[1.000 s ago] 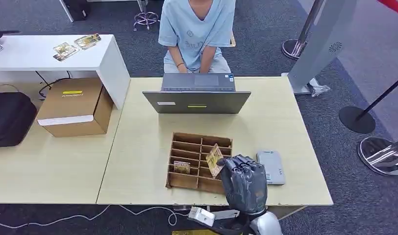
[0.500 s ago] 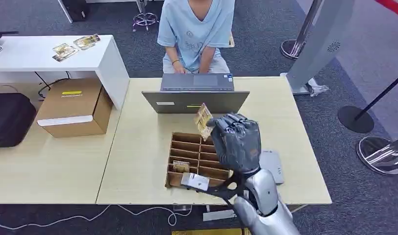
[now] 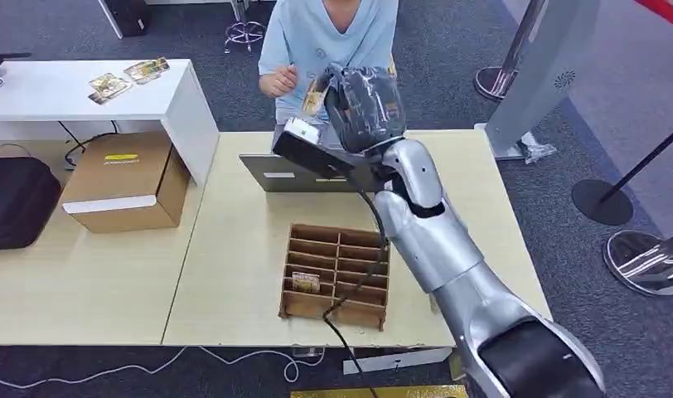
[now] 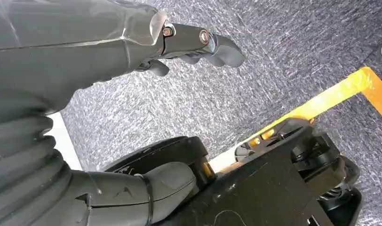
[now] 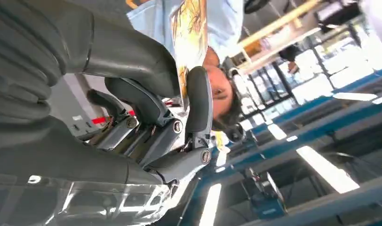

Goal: Pass the card to the sensor for recognition and then transmit it.

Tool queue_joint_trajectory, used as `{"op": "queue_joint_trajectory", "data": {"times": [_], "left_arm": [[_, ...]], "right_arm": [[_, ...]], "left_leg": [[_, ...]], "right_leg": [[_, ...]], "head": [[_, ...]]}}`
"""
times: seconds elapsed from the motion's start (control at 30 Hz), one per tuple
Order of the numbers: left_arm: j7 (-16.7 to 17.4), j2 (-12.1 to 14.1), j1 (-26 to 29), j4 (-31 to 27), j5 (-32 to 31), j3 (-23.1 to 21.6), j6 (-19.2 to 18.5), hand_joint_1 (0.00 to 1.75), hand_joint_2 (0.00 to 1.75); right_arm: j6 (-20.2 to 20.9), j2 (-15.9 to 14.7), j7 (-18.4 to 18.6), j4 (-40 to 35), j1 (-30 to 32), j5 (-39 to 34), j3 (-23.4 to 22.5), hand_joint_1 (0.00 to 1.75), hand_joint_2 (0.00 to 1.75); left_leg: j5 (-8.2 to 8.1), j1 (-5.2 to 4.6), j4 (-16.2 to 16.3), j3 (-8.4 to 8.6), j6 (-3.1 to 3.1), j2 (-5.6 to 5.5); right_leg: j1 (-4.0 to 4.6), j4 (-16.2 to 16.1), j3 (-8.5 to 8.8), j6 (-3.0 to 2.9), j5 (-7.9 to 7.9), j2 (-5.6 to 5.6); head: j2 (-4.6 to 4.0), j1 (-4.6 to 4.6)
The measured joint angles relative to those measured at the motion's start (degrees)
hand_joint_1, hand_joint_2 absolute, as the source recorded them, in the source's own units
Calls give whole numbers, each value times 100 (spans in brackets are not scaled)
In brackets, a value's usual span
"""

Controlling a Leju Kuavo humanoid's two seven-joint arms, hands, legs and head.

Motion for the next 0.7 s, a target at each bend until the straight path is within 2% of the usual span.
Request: {"op": "queue_joint_trajectory", "data": {"times": [0.03,0.13,0.17,0.23,0.37,0.6,0.7], "left_arm": [[2,0,0,0,2,15,2,0,175],[9,-4,0,0,20,74,41,0,175],[13,-4,1,0,35,87,52,0,175],[17,-13,3,0,63,125,96,0,175],[17,-28,7,0,87,186,166,0,175],[44,-39,6,0,70,208,168,0,175],[46,-50,7,0,72,219,170,0,175]], "right_arm": [[24,33,68,221,-163,44,0,169,175],[179,135,301,815,-566,120,0,175,175],[221,164,367,979,-674,148,0,169,175],[267,232,479,1309,-888,148,0,173,175],[297,328,594,1878,-1217,146,-17,171,175],[271,339,708,2506,-1428,46,-181,171,175],[271,339,763,2642,-1444,59,-241,162,175]], "left_leg": [[0,0,0,0,0,0],[0,0,0,-1,0,-1],[0,0,0,-1,0,-1],[0,0,0,-1,0,-1],[0,0,0,-1,0,-1],[0,0,1,0,0,-1],[0,0,1,-1,0,-2]], "right_leg": [[0,0,-1,0,0,0],[0,-1,-1,0,0,-1],[0,-1,-1,0,0,-1],[0,0,-2,0,0,-1],[0,-1,-2,0,0,-1],[0,-2,-2,0,0,0],[1,-2,-2,0,0,-2]], "head": [[0,0],[0,2],[0,0],[0,2],[0,2],[0,2],[0,2]]}}
